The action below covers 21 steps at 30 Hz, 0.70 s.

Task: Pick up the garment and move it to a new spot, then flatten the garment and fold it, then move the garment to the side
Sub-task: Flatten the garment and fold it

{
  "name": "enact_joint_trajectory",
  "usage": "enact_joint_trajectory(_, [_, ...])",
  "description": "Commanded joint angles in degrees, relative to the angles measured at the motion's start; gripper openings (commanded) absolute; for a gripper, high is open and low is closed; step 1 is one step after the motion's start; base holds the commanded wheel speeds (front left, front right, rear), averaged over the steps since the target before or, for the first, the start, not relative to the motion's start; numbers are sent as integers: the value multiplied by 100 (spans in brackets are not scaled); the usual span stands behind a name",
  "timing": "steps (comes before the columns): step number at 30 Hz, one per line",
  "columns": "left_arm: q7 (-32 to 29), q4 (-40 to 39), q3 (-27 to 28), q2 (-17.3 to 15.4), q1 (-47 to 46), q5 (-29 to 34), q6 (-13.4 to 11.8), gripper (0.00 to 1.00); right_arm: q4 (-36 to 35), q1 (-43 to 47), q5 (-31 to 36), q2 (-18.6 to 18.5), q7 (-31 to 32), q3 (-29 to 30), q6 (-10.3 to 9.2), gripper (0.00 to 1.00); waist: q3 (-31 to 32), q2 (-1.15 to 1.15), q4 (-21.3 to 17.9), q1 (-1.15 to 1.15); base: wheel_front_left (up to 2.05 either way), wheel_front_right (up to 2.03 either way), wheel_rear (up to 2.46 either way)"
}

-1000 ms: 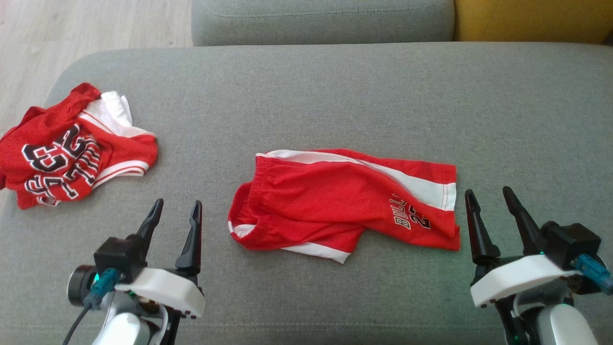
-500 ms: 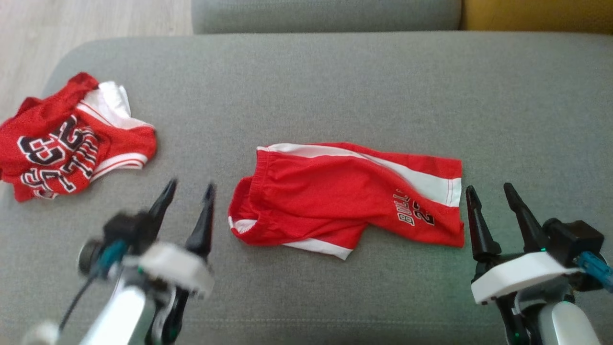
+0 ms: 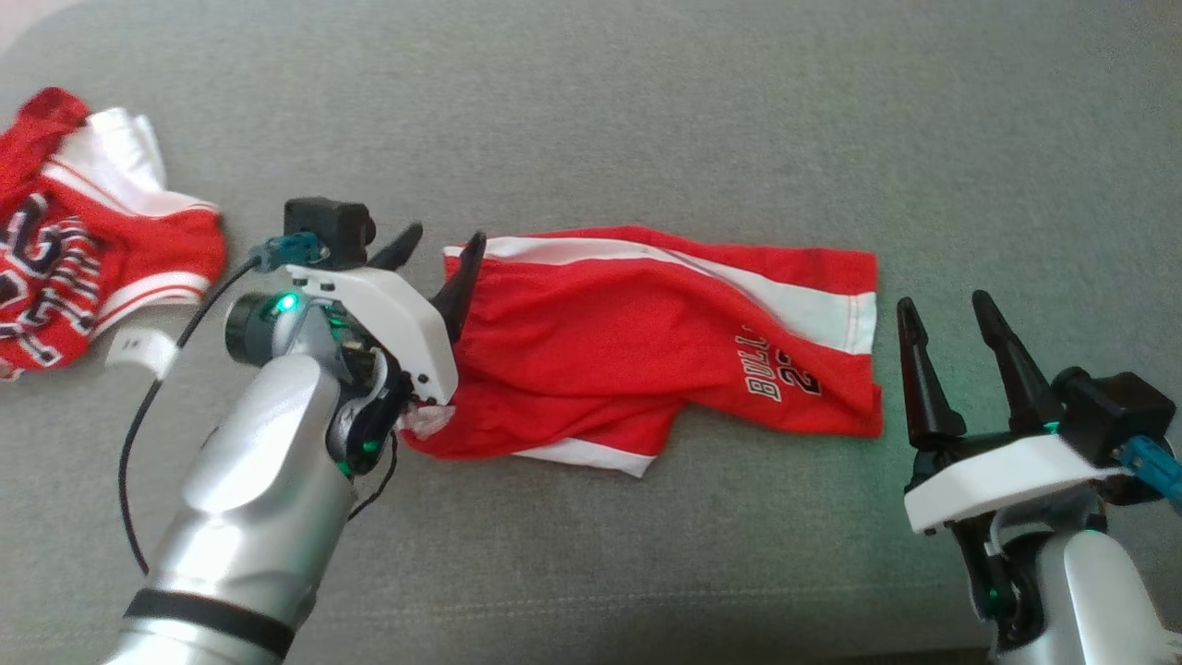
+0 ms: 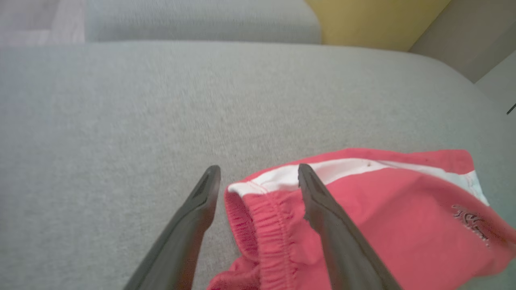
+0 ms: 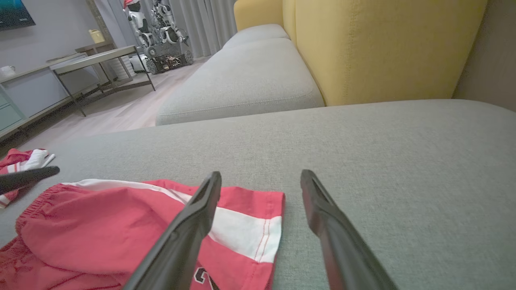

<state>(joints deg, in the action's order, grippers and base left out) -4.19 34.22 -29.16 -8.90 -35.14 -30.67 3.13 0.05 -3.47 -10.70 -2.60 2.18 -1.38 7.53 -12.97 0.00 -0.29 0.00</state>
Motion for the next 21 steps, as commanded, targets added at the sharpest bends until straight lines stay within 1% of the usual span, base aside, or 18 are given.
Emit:
enact_joint_trajectory(1, [-59,19,158,-74,-322,-59,48,100,-168,-202,-55,-28,-67,-125,-4,100,-73,0,-86,0,0,0,0])
enact_joint_trajectory(5, [-241,636,171,59,-528,-304,205,100,-120,-202,-94,-28,-116,-95,-4,100,-117,0,-132,0,0,0,0])
enact_joint_trajectory(8, [-263,870,160,117,-640,-436,293,100,-94,-202,-97,-28,-141,-66,-4,100,-139,0,-137,0,0,0,0])
enact_joint_trajectory(9, [-220,907,141,116,-674,-439,313,91,-87,-208,-97,-28,-146,-59,-4,100,-144,0,-137,0,0,0,0])
enact_joint_trajectory(10, [-175,943,118,109,-703,-433,329,40,-79,-217,-97,-28,-150,-54,-4,100,-146,0,-137,0,0,0,0])
enact_joint_trajectory(11, [-101,959,106,102,-732,-431,342,20,-71,-224,-97,-28,-154,-45,-4,100,-148,0,-135,0,0,0,0])
enact_joint_trajectory(12, [-21,974,83,86,-762,-399,349,14,-64,-227,-99,-28,-155,-35,-4,100,-149,0,-129,0,0,0,0])
enact_joint_trajectory(13, [51,984,70,84,-784,-391,357,15,-55,-230,-98,-28,-151,-24,-4,100,-149,0,-121,0,0,0,0])
enact_joint_trajectory(14, [124,984,52,82,-805,-379,364,2,-45,-234,-97,-28,-148,-12,-4,100,-149,0,-112,0,0,0,0])
enact_joint_trajectory(18, [294,968,-15,64,-839,-334,380,0,12,-255,-77,-28,-90,26,-4,100,-154,0,-79,0,0,0,0])
enact_joint_trajectory(21, [486,876,-105,35,-824,-232,384,0,194,-356,28,-28,130,90,-4,100,-182,0,-30,0,0,0,0])
